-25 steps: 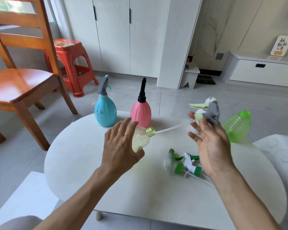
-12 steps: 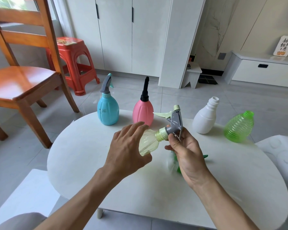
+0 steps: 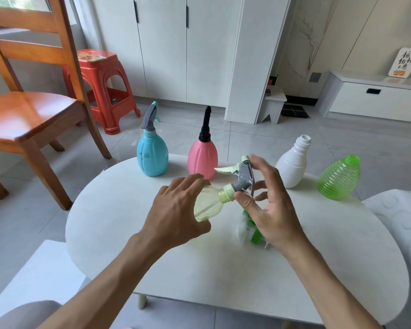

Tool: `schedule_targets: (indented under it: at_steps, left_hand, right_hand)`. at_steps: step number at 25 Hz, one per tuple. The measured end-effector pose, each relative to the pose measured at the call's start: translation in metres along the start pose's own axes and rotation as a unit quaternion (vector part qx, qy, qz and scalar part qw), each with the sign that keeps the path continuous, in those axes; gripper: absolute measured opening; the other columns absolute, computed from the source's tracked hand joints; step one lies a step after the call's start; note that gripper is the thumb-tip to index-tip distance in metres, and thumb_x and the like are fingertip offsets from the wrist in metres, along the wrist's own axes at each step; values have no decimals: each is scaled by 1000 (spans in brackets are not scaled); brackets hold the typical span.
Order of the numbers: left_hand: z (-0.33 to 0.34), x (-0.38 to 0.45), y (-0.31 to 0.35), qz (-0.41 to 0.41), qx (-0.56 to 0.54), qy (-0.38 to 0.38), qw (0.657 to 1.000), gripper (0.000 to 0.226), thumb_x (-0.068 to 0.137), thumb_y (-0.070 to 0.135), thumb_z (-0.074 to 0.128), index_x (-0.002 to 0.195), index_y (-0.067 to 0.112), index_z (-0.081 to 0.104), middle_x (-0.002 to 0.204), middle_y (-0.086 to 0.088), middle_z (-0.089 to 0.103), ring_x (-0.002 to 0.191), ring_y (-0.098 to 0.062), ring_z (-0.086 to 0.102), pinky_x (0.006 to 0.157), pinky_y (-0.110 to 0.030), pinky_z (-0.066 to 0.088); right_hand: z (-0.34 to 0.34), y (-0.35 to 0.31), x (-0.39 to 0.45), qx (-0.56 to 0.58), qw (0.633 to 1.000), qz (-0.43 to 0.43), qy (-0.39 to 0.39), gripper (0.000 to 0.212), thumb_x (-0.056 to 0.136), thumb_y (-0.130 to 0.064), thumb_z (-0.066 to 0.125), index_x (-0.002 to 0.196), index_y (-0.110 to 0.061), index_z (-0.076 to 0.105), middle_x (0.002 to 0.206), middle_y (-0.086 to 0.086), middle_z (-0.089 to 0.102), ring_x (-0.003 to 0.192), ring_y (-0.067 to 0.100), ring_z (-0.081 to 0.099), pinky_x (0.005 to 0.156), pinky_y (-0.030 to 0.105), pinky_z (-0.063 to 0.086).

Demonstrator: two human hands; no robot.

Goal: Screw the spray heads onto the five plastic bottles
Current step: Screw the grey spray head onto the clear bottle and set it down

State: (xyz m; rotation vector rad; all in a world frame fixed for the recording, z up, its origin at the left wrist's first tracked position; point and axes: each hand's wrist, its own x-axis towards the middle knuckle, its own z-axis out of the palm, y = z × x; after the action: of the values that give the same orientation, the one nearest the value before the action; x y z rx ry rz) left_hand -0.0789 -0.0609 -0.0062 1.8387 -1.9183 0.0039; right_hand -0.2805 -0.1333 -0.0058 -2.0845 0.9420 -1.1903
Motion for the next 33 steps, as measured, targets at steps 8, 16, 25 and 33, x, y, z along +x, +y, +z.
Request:
schedule_targets:
  at_steps: [8, 16, 25, 33]
  left_hand:
    - [-3, -5, -7, 14, 34, -48, 998, 74, 59, 47, 74, 128, 30, 53, 127, 11, 59, 106, -22, 56, 83, -36, 48]
    - [-9, -3, -13, 51, 70, -66, 994, 70, 61, 45, 74, 126, 29, 54, 124, 11, 61, 105, -22, 58, 83, -35, 46]
    - [-10, -3, -5, 81, 153, -55, 983, 71, 59, 36, 80, 125, 21, 58, 140, -1, 56, 122, -30, 55, 91, -46, 47]
    - [-6, -1, -4, 80, 148, -43, 985, 72, 57, 36, 81, 124, 21, 58, 142, -2, 54, 123, -32, 54, 90, -46, 48]
  right_hand:
    - [-22, 6, 0, -240, 953, -187, -14, 38, 77, -7, 76, 113, -20, 76, 70, 8, 60, 63, 31, 62, 60, 40, 54]
    - [-19, 3, -6, -327, 901, -285, 18, 18, 86, -22, 69, 101, -18, 79, 70, 2, 63, 63, 29, 50, 57, 35, 44]
    - [-17, -3, -12, 101, 980, 121, -119, 30, 85, -17, 76, 107, -29, 59, 68, 9, 74, 61, 33, 68, 57, 37, 49]
    - [-23, -11, -9, 315, 878, 341, -120, 16, 88, -29, 67, 79, -18, 73, 74, 21, 73, 53, 26, 62, 46, 26, 47]
